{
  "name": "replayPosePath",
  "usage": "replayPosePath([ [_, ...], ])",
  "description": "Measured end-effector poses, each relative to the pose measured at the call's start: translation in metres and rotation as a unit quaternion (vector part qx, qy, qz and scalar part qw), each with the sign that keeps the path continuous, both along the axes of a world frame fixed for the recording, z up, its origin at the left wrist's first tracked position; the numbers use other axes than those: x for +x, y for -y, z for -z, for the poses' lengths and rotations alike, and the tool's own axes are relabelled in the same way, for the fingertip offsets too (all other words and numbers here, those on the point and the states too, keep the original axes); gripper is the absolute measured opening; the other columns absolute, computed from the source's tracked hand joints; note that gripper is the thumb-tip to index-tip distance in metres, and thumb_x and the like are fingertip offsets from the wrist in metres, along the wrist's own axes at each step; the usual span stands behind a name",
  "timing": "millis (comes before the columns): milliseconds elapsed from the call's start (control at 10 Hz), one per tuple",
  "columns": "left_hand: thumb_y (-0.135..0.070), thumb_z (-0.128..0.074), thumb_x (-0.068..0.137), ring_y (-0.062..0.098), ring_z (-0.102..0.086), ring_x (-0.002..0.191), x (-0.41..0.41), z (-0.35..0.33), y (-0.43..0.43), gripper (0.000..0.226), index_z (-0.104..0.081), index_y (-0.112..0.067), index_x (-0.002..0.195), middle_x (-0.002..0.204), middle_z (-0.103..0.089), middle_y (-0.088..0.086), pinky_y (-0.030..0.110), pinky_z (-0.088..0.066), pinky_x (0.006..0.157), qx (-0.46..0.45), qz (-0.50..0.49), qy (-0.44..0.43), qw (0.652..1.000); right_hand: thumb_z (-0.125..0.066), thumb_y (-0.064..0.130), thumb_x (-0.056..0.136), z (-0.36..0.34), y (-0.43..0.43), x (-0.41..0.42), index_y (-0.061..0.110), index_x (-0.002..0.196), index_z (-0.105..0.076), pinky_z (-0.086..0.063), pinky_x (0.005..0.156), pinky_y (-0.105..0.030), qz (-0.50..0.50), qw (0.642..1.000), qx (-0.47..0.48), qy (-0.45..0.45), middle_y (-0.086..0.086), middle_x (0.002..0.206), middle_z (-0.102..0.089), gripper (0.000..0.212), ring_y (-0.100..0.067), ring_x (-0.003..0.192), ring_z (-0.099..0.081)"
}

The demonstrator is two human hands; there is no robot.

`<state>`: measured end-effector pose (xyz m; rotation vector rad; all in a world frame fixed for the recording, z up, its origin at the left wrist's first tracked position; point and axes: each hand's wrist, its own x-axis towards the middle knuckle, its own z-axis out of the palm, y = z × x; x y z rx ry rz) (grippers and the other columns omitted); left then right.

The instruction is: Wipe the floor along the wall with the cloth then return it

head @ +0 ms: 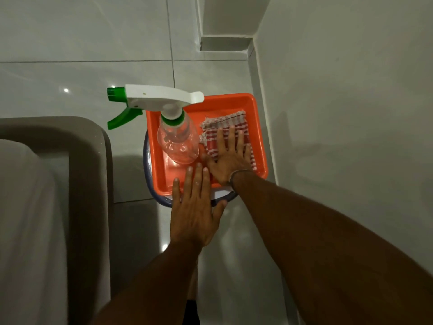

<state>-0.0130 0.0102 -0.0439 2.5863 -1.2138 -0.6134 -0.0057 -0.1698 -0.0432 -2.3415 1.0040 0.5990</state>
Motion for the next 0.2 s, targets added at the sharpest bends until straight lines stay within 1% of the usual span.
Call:
replayPosePath([
  [100,-0.067,-0.028,0.108,0.030,0.002,0.173,-0.008,-0.024,-0.010,0.088,-0.010,-0.014,0.176,0.186,-0.001,0.008,0.054,0.007,0.138,-0.002,0.004,-0.010,1.000,-0.033,0.070,0.104,-0.038,-0.015,-0.020,0.028,0.167,0.016,0.004,0.134,-0.060,0.044,0.996,-0.050,0.060,-0.011,0.178,0.020,0.090,-0.036,0.164,0.019],
  [200,-0.068,-0.023,0.109,0.027,0.011,0.173,-0.018,-0.048,-0.020,0.088,0.002,-0.017,0.176,0.185,0.011,0.006,0.050,0.016,0.137,0.020,0.019,-0.008,1.000,-0.038,0.064,0.106,-0.074,-0.024,-0.047,0.027,0.167,0.015,0.000,0.135,-0.059,0.077,0.989,-0.062,0.109,-0.011,0.178,0.019,0.090,-0.034,0.165,0.018],
])
